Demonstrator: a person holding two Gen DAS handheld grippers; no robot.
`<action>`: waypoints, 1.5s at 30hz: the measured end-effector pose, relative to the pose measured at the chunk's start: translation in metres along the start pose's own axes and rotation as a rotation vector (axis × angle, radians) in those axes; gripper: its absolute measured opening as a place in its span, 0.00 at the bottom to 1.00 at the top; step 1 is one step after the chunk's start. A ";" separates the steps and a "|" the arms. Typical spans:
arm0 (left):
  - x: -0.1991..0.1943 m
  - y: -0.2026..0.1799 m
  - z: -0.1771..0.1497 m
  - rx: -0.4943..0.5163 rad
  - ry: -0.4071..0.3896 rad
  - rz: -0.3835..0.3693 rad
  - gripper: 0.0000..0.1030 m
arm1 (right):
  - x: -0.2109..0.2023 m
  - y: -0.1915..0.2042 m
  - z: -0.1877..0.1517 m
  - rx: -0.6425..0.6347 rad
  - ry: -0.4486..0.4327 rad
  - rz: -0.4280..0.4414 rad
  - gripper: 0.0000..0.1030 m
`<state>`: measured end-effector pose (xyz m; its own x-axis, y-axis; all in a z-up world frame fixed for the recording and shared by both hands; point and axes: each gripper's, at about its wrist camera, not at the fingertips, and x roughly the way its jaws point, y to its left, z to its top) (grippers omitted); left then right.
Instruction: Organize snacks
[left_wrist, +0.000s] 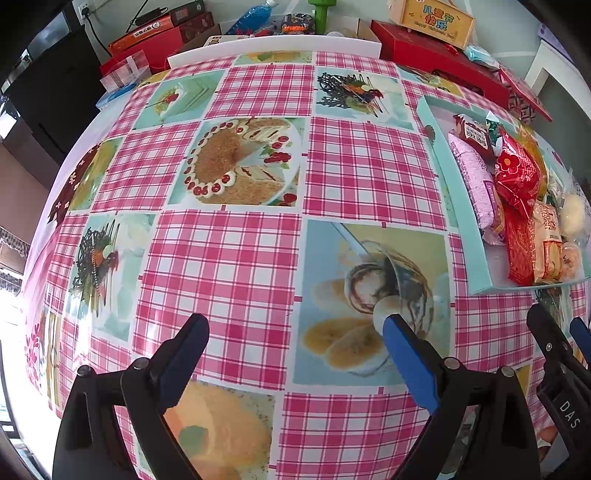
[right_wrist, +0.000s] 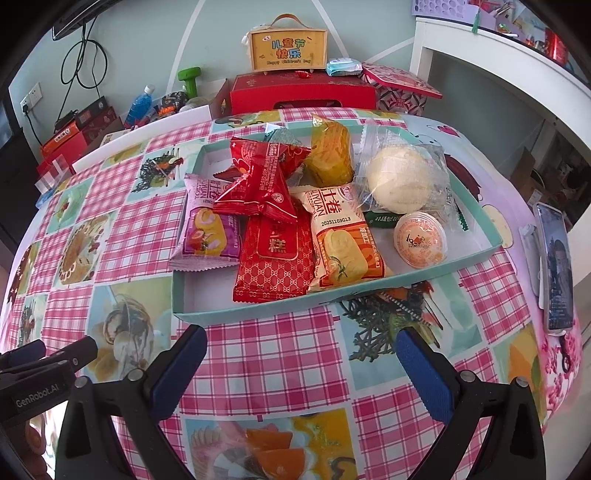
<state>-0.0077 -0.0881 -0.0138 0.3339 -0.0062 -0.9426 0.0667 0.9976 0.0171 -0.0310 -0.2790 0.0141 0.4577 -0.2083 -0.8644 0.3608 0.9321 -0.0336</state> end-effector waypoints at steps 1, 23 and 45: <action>0.000 0.000 0.000 0.003 0.000 0.001 0.92 | 0.000 -0.001 0.000 0.002 0.001 0.000 1.00; 0.000 0.001 0.000 0.012 -0.005 0.001 0.92 | 0.000 -0.007 0.000 0.027 0.009 -0.001 1.00; -0.002 0.000 0.000 0.011 -0.018 -0.002 0.92 | 0.001 -0.009 -0.001 0.032 0.015 -0.002 1.00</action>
<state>-0.0084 -0.0882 -0.0117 0.3507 -0.0100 -0.9364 0.0774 0.9968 0.0184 -0.0347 -0.2870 0.0129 0.4448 -0.2051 -0.8719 0.3875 0.9217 -0.0191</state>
